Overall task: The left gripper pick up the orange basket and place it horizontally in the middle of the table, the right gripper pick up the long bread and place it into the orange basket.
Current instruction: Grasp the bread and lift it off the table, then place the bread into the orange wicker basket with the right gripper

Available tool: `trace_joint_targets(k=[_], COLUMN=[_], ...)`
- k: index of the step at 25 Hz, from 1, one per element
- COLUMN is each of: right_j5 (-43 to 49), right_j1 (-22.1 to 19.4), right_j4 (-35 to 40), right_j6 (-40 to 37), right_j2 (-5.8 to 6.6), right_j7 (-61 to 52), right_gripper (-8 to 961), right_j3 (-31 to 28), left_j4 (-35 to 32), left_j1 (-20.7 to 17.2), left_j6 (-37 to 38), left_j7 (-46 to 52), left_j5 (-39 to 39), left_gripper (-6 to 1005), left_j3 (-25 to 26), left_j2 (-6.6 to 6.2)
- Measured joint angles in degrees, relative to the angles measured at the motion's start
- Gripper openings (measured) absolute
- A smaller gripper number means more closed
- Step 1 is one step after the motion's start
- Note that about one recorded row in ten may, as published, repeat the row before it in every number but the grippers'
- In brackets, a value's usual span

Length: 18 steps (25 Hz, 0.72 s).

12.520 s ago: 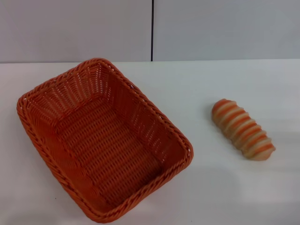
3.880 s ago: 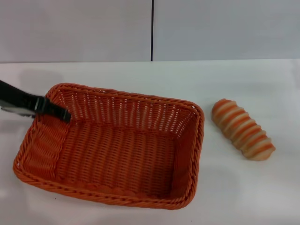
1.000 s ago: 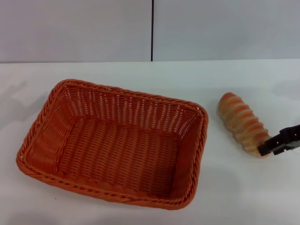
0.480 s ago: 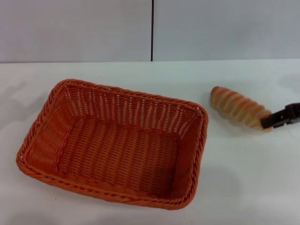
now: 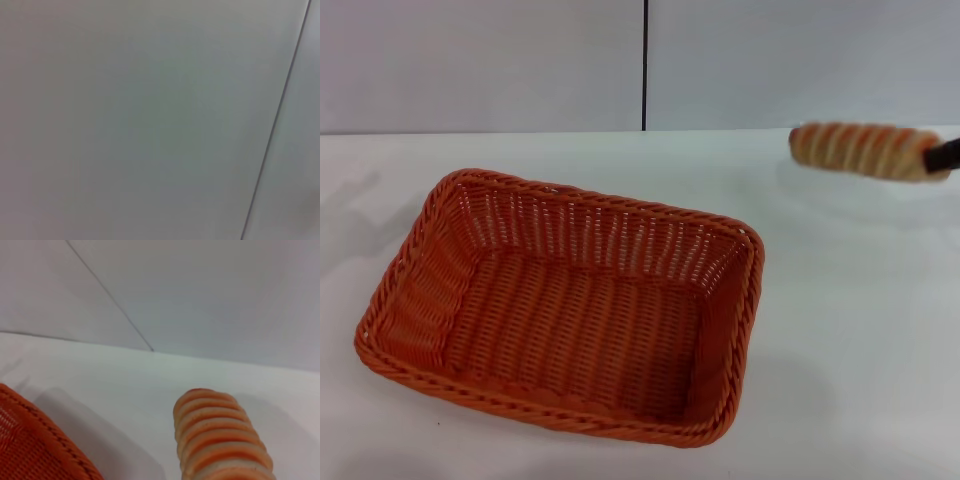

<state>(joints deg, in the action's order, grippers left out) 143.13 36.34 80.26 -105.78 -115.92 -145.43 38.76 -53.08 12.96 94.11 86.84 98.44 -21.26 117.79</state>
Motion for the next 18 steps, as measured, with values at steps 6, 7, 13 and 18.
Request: trace_joint_targets(k=[6, 7, 13, 18], right_j5=[-1.80, -3.74, -7.48, -14.04], right_j1=[0.55, 0.92, 2.38, 3.24], right_j4=[8.24, 10.56, 16.36, 17.53], right_j6=[-2.97, -4.14, -6.48, -6.46], right_j2=[-0.29, -0.30, -0.69, -1.83], right_j7=[-2.10, -2.93, -5.80, -7.64], right_gripper=[274, 267, 225, 159], right_j3=[0.53, 0.75, 5.54, 14.33], left_j4=[0.86, 1.39, 1.57, 1.60], left_j1=[-0.03, -0.08, 0.06, 0.15], left_j6=[0.18, 0.20, 0.31, 0.42], left_j7=[0.00, -0.11, -0.06, -0.03], left_j5=[-0.04, -0.08, -0.10, -0.20], left_gripper=[811, 811, 811, 811], left_j3=[0.00, 0.00, -0.01, 0.00], left_j2=[0.08, 0.05, 0.02, 0.10])
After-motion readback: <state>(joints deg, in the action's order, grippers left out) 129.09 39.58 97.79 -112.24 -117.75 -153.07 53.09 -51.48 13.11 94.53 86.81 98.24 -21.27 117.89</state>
